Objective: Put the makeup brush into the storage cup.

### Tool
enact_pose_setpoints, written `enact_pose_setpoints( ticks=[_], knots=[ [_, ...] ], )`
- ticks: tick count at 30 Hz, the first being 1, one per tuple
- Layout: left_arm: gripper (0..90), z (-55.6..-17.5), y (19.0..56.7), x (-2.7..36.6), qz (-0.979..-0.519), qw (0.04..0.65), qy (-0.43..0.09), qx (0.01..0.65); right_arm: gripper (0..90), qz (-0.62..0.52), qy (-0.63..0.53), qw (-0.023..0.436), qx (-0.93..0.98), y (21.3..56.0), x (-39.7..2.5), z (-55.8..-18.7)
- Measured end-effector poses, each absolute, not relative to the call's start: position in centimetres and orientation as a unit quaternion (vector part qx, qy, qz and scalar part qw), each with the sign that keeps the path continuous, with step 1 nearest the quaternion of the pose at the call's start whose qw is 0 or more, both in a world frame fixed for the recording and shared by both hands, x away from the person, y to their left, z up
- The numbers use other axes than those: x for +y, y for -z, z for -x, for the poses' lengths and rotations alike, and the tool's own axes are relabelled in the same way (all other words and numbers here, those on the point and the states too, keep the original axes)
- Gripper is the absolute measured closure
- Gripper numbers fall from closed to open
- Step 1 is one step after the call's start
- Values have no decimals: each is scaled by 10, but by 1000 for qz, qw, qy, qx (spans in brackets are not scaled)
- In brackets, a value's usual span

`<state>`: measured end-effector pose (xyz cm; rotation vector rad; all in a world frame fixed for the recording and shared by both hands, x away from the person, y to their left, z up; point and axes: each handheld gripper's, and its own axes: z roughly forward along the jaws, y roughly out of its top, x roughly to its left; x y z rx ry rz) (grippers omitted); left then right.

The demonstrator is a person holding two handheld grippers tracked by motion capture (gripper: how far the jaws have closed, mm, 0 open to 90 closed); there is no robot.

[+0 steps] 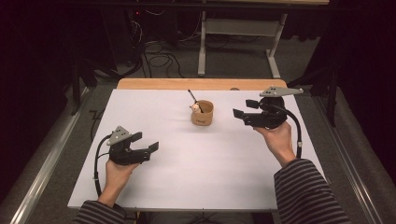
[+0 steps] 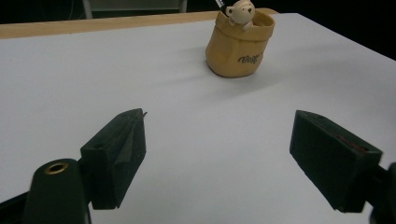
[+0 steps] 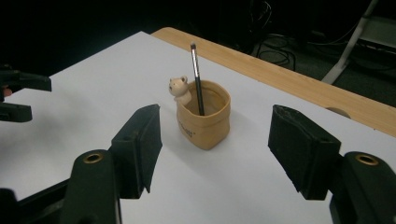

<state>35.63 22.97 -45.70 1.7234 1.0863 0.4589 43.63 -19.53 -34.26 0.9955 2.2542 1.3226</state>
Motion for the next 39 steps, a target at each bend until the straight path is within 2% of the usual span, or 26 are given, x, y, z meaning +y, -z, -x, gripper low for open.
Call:
enact_pose_setpoints(
  ticks=[25, 39],
  knots=[
    [193, -360, 456, 225, -716, 506, -189, 443, 342, -363, -491, 175, 773, 350, -232, -409],
    [198, -361, 456, 224, -716, 510, -185, 440, 334, -362, -493, 180, 771, 352, -233, -401]
  ],
)
